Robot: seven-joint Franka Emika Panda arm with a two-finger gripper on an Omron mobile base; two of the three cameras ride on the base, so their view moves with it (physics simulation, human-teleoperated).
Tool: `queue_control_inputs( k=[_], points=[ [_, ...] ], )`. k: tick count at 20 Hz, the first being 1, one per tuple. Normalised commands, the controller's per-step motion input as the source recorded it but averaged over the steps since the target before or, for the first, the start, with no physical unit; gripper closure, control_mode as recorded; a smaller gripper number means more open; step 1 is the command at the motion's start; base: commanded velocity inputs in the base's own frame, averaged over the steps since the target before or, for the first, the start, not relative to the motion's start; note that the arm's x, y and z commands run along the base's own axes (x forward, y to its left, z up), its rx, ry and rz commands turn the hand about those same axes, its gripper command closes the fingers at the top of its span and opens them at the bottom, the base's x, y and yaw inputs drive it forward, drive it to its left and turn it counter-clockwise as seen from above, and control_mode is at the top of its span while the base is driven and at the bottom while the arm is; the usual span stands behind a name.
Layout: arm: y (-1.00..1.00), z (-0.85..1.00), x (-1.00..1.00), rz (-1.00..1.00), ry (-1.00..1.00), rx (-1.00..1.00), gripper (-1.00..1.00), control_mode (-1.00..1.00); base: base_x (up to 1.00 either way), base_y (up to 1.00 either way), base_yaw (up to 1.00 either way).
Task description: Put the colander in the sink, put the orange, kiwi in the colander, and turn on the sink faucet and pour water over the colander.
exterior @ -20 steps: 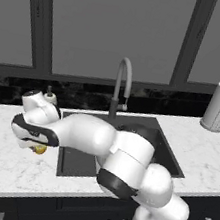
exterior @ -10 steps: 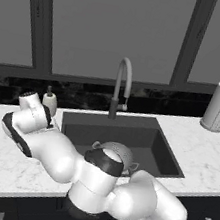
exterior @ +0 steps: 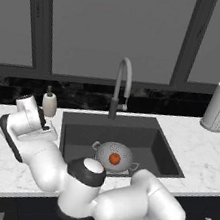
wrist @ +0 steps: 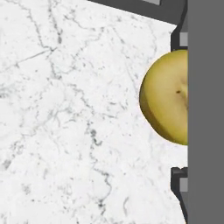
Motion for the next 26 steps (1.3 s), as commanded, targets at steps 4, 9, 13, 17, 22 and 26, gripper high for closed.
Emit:
queue_control_inputs(
  k=[4, 9, 13, 17, 22, 26],
  points=[
    [0.00, -0.28, 0.15, 0.00, 0.00, 0.00, -1.00, -1.00, 0.00, 0.00, 0.00],
    [0.00, -0.27, -0.01, 0.00, 0.00, 0.00, -1.00, -1.00, 0.00, 0.00, 0.00],
    [-0.05, -0.27, -0.06, 0.00, 0.00, 0.00, -1.00, -1.00, 0.00, 0.00, 0.00],
    [-0.17, -0.21, -0.14, -0.02, 0.00, 0.00, -1.00, -1.00, 0.00, 0.00, 0.00],
    [-0.15, -0.17, -0.27, -0.07, 0.00, 0.01, -1.00, -1.00, 0.00, 0.00, 0.00],
    [-0.17, -0.13, -0.24, -0.08, 0.00, 0.01, -1.00, -1.00, 0.00, 0.00, 0.00]
  ],
)
